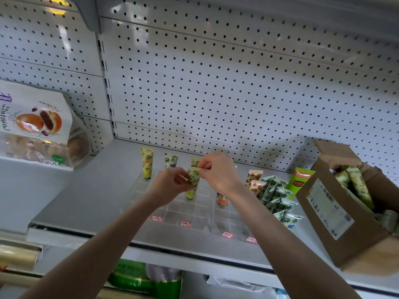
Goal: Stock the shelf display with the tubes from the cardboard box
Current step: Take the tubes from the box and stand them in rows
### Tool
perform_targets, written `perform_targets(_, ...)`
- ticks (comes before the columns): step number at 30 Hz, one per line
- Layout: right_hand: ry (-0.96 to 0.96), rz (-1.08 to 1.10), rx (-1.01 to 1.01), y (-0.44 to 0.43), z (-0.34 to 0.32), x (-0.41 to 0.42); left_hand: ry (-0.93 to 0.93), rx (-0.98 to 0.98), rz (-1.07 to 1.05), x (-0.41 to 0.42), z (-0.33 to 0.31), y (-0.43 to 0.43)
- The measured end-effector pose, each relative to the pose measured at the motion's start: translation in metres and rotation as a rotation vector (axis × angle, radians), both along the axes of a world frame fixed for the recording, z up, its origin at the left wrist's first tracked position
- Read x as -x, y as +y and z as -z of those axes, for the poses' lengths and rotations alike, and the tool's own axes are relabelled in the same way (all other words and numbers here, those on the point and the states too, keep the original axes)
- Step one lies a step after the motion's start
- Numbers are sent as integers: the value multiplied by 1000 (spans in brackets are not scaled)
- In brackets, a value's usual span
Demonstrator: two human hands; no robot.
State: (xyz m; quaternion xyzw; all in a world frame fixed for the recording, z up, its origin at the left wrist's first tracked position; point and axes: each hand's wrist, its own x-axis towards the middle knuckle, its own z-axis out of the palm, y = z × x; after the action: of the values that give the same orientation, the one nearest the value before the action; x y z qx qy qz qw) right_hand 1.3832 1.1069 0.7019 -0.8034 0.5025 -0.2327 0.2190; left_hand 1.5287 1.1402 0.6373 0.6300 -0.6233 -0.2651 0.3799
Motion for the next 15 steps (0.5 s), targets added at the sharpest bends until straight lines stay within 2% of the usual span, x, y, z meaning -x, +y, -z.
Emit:
perform_targets(9,-8,-7,-8,2,-2,2,4,-8,-1,-2,-2,4)
perform_targets(15,-88,3,-23,6,-7,7,14,22,-22,-8,-13,12)
